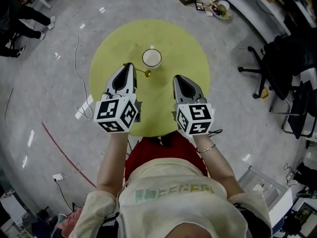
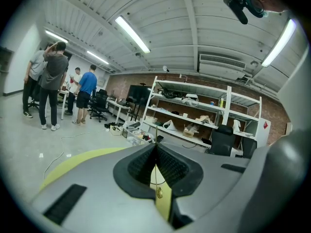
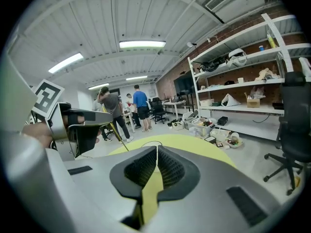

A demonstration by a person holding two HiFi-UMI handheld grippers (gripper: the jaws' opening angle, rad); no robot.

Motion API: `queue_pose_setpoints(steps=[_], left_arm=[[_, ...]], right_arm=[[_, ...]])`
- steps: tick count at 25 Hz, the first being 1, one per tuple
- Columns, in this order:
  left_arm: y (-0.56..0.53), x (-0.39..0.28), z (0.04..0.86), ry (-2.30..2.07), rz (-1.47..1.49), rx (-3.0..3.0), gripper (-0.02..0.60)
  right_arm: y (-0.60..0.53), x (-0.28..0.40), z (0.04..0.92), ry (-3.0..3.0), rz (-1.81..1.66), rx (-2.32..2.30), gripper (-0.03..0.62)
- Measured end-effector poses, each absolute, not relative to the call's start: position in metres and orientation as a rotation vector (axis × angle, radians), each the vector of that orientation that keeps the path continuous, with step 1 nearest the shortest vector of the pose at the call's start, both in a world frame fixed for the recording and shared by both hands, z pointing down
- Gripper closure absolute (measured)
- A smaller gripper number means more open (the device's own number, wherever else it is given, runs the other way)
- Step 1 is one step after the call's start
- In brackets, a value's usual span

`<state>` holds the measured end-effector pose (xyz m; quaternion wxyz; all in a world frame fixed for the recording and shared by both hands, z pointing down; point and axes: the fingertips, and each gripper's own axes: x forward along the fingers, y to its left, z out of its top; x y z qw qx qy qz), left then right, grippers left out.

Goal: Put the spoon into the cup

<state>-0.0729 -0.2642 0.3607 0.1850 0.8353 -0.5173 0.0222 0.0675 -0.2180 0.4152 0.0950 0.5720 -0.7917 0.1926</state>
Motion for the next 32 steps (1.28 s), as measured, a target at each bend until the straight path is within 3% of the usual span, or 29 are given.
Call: queue_pose_setpoints(steps=[32], left_arm=[[-0.353,-0.044,0.415,-1.497,0.113,2.251,0.558]], right_arm=[[-0.290,0.077,0.464,-2.332,0.665,1.547,0.557]])
